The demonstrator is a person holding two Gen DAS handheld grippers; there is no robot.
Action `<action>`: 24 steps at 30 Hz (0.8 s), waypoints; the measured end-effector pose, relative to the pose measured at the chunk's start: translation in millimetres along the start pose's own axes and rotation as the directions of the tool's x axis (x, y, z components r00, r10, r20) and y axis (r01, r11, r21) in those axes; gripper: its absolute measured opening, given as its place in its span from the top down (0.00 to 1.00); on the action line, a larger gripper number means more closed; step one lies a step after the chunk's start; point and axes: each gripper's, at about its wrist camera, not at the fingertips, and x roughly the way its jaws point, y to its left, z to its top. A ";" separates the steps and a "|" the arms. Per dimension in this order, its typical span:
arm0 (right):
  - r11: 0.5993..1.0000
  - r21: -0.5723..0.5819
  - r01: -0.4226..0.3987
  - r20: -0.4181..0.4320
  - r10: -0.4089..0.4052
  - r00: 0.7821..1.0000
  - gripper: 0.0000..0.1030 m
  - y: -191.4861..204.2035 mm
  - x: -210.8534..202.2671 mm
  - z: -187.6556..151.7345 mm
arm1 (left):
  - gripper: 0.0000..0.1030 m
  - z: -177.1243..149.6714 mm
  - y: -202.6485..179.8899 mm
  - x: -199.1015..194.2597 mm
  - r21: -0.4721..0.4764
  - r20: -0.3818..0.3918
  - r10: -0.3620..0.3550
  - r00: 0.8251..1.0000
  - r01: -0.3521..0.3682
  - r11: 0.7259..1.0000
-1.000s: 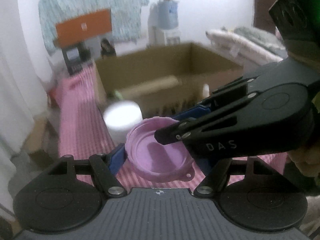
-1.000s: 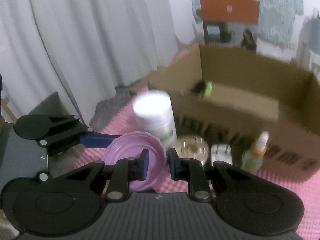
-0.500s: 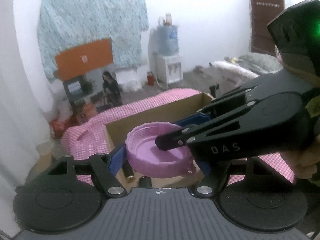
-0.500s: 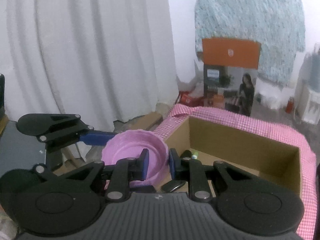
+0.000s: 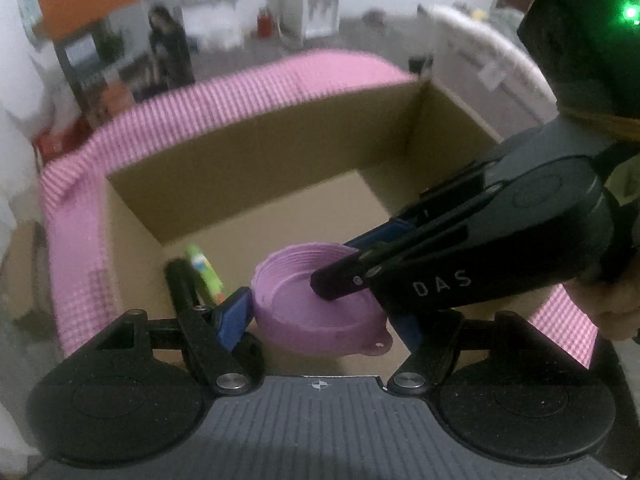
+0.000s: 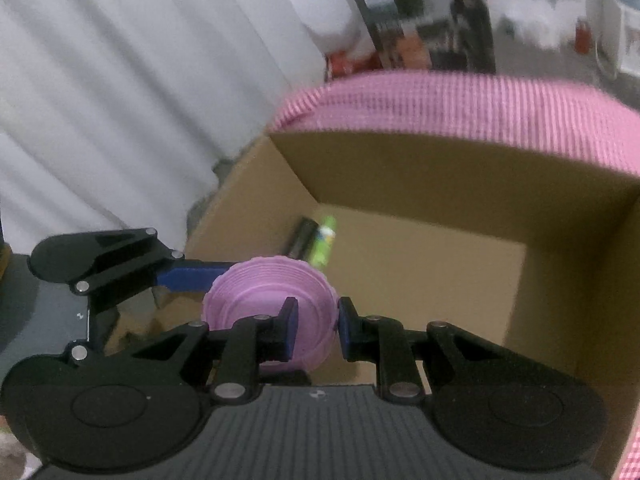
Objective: Organize rigid objects
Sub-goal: 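Carry the purple lid into the box and open the right gripper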
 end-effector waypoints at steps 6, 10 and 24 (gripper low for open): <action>0.997 0.066 -0.039 -0.122 0.047 0.991 0.78 -22.6 30.7 0.7 | 0.26 -0.3 5.2 27.2 -0.011 -0.118 -0.001 0.993 0.000 1.000; 0.995 0.086 -0.058 -0.191 0.074 0.979 0.78 -28.1 48.3 0.6 | 0.21 -5.8 6.6 32.8 -0.007 -0.159 -0.005 0.987 0.004 1.000; 0.994 0.079 -0.072 -0.100 0.080 0.992 0.73 -14.7 17.1 0.8 | 0.16 -11.7 4.2 -5.4 -0.006 -0.038 0.026 0.999 -0.026 1.000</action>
